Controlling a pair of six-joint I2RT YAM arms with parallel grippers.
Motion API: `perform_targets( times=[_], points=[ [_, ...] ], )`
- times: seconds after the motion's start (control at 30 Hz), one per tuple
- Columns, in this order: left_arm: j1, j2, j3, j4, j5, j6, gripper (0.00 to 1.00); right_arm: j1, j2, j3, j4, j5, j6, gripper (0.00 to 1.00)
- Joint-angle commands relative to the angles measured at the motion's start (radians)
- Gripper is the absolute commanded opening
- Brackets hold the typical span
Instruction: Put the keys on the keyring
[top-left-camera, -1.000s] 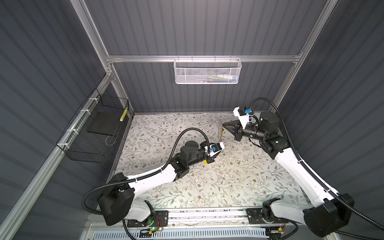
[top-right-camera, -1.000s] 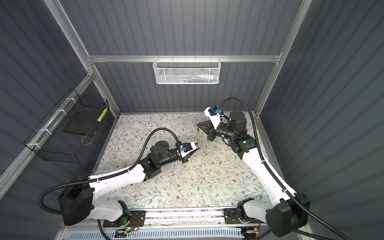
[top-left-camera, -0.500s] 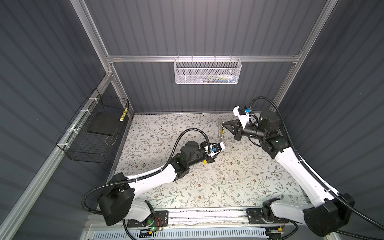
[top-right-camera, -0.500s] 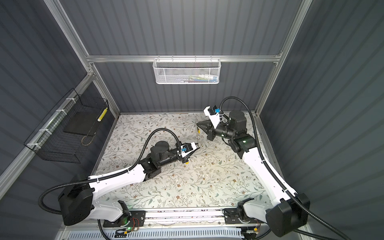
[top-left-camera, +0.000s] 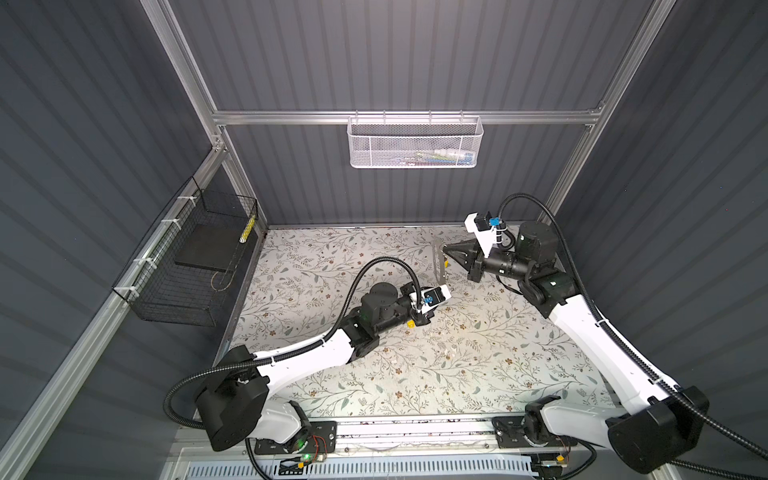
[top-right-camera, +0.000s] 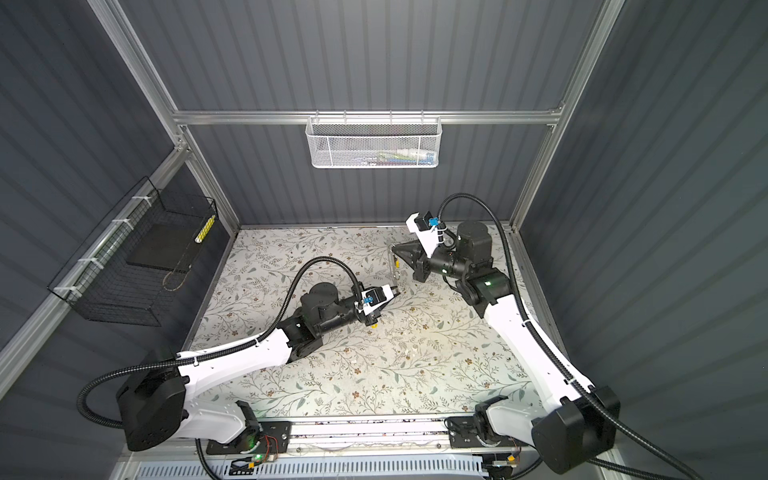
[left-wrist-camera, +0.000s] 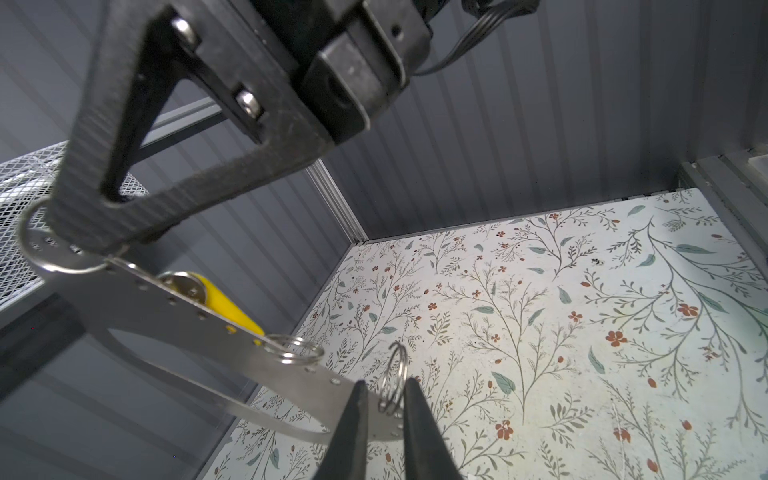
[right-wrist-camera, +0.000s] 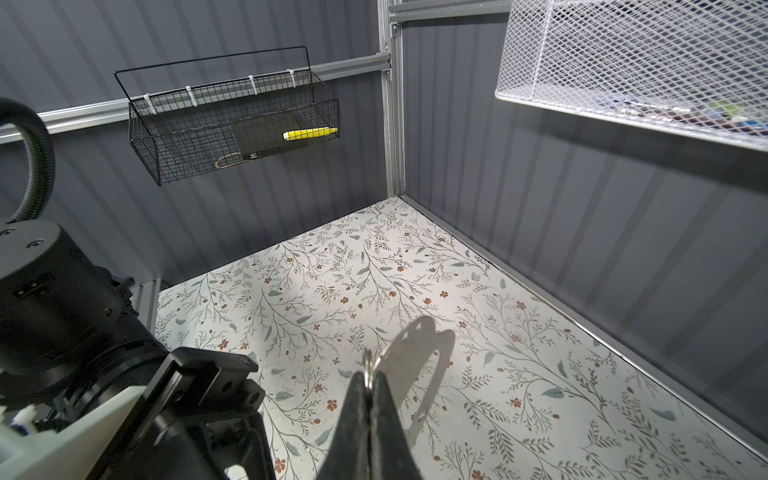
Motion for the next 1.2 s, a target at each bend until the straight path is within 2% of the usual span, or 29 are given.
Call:
perform_targets(
  times=[0.0,0.27,0.47,0.73,0.87,1.0,1.07,1.17],
  points=[
    [-0.005,0.008,0.009,0.029,-0.013,0.021,0.16,0.007,0.006,0.031,0.005,-0.009,-0.009,0.00],
    [-0.006,0.012,0.014,0.013,-0.002,0.024,0.09,0.008,0.004,0.030,0.003,-0.006,-0.011,0.00],
    [-0.008,0.015,0.018,-0.017,0.007,0.027,0.00,0.008,0.002,0.031,0.004,0.003,-0.007,0.00],
    [-0.008,0.003,0.043,-0.049,-0.046,-0.023,0.00,0.007,0.007,0.020,0.004,0.045,0.004,0.00],
    [-0.008,0.004,0.096,-0.123,-0.089,-0.089,0.00,0.008,0.016,0.017,-0.008,0.071,0.001,0.12],
    [-0.008,0.013,0.184,-0.254,-0.141,-0.164,0.00,0.006,0.012,0.000,-0.008,0.100,0.002,0.17],
    [-0.008,0.017,0.220,-0.304,-0.158,-0.201,0.00,0.005,0.011,-0.004,-0.009,0.110,0.005,0.26],
    [-0.008,0.025,0.263,-0.365,-0.204,-0.246,0.00,0.003,0.003,-0.014,-0.012,0.127,0.008,0.33]
  ],
)
